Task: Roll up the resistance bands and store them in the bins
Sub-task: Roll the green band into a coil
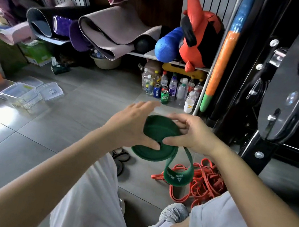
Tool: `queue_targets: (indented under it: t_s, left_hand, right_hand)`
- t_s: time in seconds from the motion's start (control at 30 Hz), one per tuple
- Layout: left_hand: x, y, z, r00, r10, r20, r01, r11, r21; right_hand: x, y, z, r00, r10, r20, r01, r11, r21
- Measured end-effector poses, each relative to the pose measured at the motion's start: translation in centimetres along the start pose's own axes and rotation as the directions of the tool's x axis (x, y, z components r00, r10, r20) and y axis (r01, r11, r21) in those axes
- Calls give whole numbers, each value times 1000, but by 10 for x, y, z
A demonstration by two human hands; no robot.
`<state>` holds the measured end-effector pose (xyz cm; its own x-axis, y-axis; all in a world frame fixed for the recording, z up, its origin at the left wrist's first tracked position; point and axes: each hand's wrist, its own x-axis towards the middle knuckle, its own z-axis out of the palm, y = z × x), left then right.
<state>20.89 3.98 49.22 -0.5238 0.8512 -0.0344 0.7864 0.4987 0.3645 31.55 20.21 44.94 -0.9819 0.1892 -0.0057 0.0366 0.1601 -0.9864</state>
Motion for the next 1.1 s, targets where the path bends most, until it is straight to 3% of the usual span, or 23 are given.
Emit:
queue_targets:
  t_s: [0.1, 0.17, 0.3, 0.53, 0.8, 0.9, 1.1]
  left_hand:
    - [6, 7, -4, 994, -2, 108, -32, 948, 316]
    - [8, 4, -5, 996, -28, 83, -1, 943, 333]
    - [6, -10, 2, 997, -78, -14, 78, 997, 9]
    - [6, -37, 14, 958, -240, -157, 169, 915, -367]
    - [18, -51, 2, 888, -362, -285, 145, 807, -573]
    - [28, -53, 1, 854, -440, -279, 146, 717, -682]
    - [76, -79, 16, 799, -592, -101, 148, 358, -922]
  right_hand:
    - [5, -3, 8, 998, 5, 66, 0, 997, -77]
    - [7, -3, 12, 1000, 8, 13, -7, 998, -70]
    - [6, 7, 15, 988, -1, -155, -12, 997, -82]
    - [0, 32, 13, 954, 17, -298, -108, 951, -291]
    - [21, 38, 33, 944, 81, -321, -30, 987, 159]
    - [38, 33, 36, 938, 91, -334, -35, 985, 168]
    - [103, 23, 22, 918, 111, -381, -93, 994, 64]
